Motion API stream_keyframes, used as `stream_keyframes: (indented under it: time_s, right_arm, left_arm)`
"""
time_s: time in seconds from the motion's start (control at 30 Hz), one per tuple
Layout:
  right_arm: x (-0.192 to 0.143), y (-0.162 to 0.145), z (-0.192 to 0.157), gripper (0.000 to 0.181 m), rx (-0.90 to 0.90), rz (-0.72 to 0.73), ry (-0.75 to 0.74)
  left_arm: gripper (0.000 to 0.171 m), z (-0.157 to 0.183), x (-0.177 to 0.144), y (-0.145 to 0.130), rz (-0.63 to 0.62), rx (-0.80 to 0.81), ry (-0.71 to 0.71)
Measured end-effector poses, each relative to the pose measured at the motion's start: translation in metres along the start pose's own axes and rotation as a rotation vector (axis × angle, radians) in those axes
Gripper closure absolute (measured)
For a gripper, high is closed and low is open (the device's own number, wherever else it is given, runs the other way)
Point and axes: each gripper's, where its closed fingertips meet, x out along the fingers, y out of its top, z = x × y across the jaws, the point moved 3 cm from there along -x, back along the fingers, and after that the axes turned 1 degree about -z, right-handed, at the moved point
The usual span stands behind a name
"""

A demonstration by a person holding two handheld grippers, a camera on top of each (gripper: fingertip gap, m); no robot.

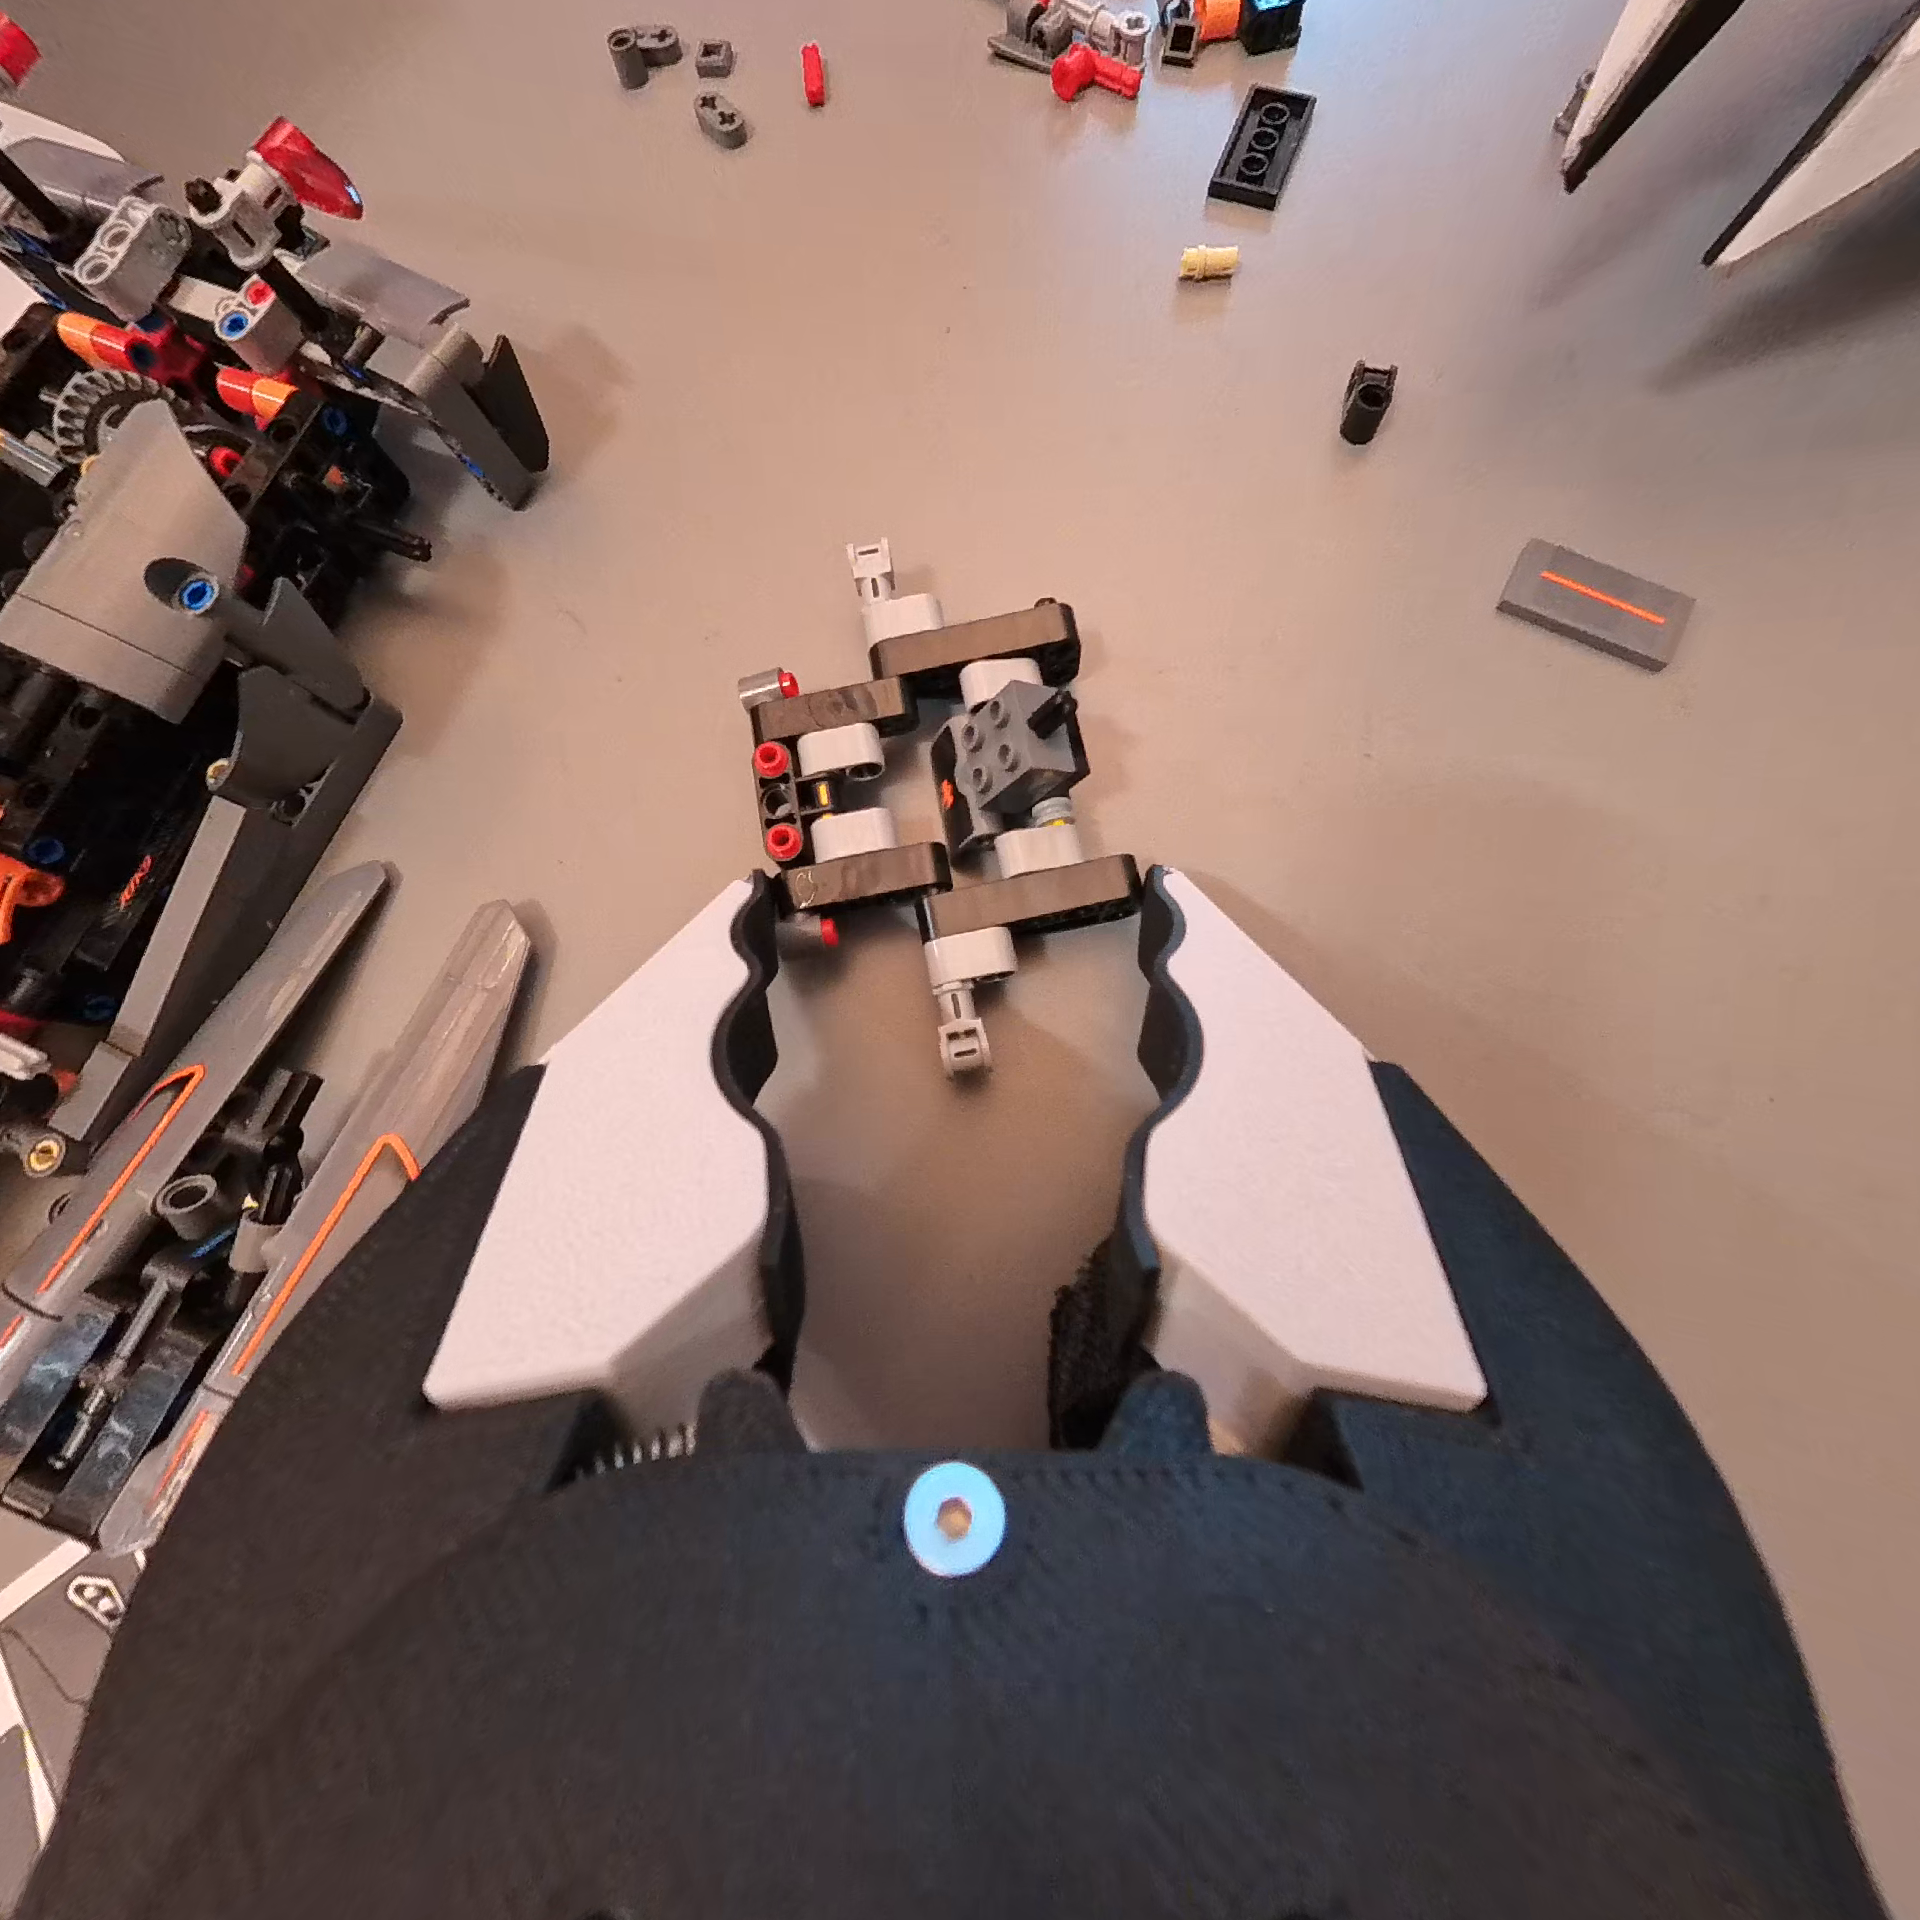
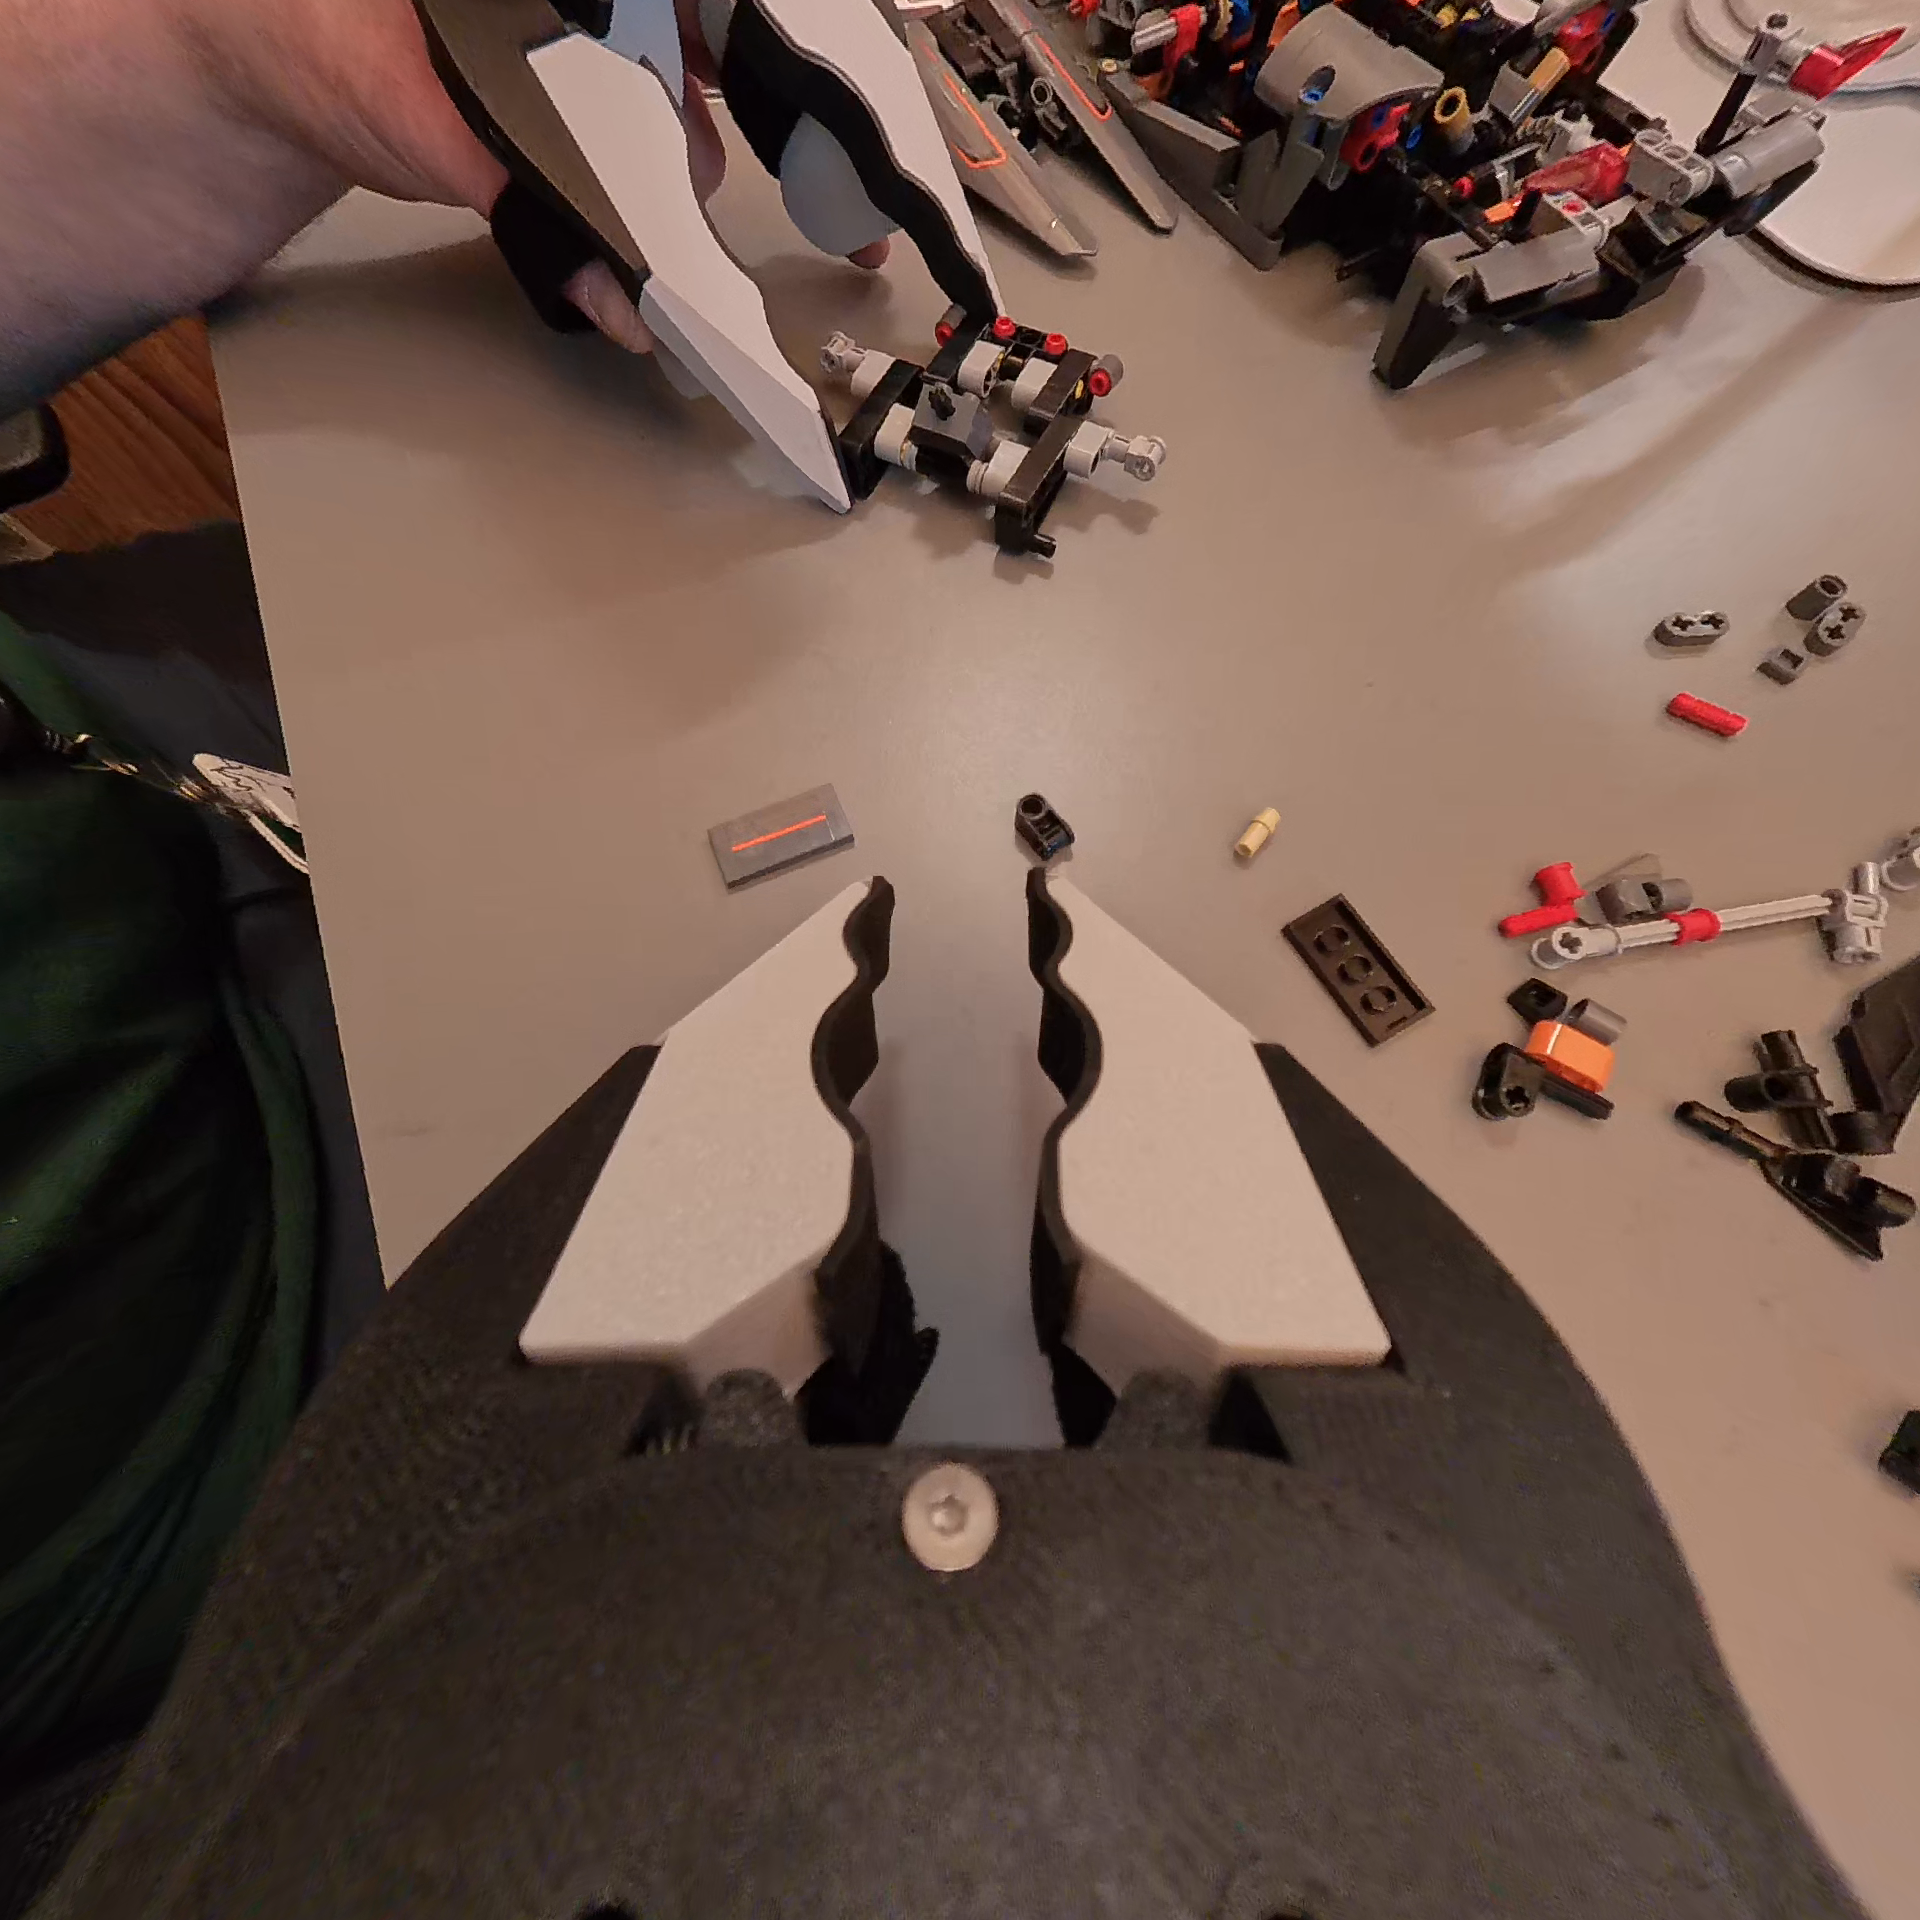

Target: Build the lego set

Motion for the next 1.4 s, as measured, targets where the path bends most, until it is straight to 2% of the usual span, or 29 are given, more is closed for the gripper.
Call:
stream_keyframes:
  time_s: [0.4, 0.5, 0.63, 0.9, 1.1, 1.4]
  right_arm:
    - [-0.005, -0.005, 0.002, 0.157, 0.010, 0.016, 0.000]
    - [-0.007, -0.005, 0.003, 0.157, 0.012, 0.024, -0.002]
    - [-0.009, -0.006, 0.002, 0.157, 0.018, 0.038, 0.002]
    - [-0.008, -0.005, 0.000, 0.157, 0.017, 0.052, 0.011]
    - [-0.005, -0.004, -0.001, 0.157, 0.015, 0.055, 0.018]
    - [0.002, 0.005, -0.002, 0.153, 0.056, 0.146, -0.014]
  left_arm:
    - [0.104, 0.000, -0.003, 0.003, 0.037, 0.091, 0.042]
    - [0.104, -0.003, -0.015, 0.015, 0.163, 0.034, 0.001]
    - [0.104, -0.006, -0.053, 0.043, 0.480, -0.085, -0.165]
    - [0.105, -0.023, -0.111, 0.058, 0.843, -0.248, -0.462]
    - [0.105, -0.025, -0.127, 0.059, 0.932, -0.256, -0.553]
    - [0.105, -0.024, -0.123, 0.055, 0.950, -0.276, -0.599]
